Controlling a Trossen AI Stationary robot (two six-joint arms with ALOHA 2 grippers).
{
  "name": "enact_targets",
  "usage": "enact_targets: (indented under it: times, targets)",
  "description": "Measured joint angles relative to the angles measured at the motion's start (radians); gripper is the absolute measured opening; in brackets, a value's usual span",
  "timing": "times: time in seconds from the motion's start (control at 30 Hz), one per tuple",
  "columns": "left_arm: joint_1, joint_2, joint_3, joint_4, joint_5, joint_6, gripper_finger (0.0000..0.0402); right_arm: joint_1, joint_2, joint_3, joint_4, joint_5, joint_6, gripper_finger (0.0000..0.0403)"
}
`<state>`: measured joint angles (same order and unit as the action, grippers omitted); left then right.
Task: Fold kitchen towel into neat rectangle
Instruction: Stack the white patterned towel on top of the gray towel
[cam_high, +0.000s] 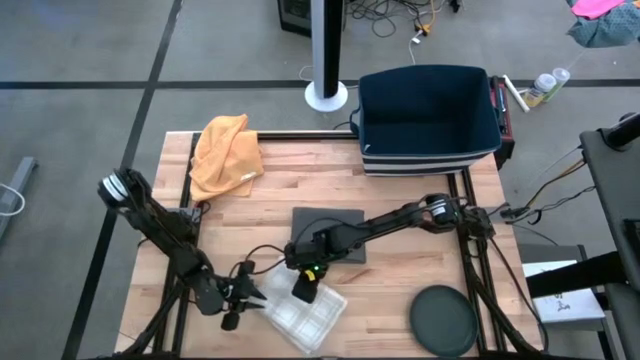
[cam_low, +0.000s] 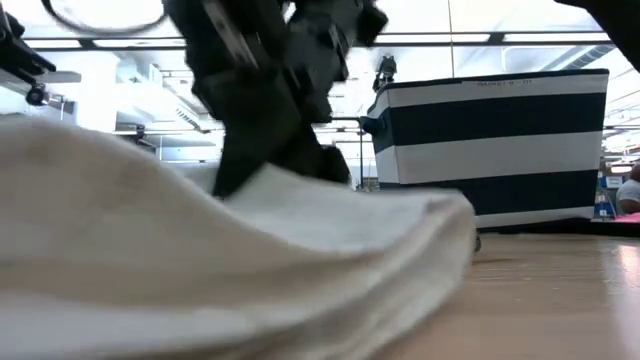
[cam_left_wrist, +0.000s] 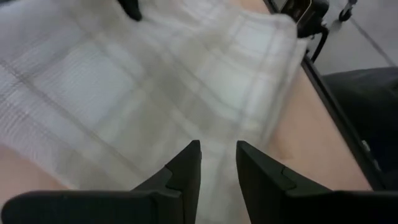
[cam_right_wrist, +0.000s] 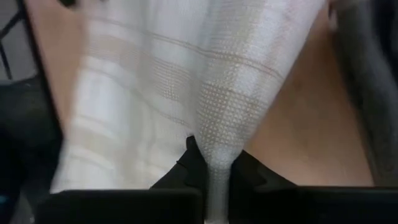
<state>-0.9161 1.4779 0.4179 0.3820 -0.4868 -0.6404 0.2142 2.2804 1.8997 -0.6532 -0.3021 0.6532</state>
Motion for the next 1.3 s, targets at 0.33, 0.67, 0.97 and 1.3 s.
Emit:
enact_targets:
  times: [0.33,0.67,0.97,1.3]
  targets:
    - [-0.043,-0.108,0.002,-0.108,0.018,-0.080,0.0094,0.035,-0.001,0.241,-0.276,0.058,-0.066,0.0022]
    - [-0.155,-0.161,0.001,-0.229,-0.035,-0.235,0.0094,0.037,-0.129,0.403,-0.664,0.240,-0.118,0.0021]
    - [-0.154,-0.154,-0.002,-0.231,-0.157,-0.207,0.0094,-0.016,-0.258,0.402,-0.758,0.600,-0.262,0.0018]
    - [-0.154,-0.129,-0.009,-0.233,-0.315,-0.202,0.0094,-0.032,-0.215,0.304,-0.809,0.961,-0.467,0.0018]
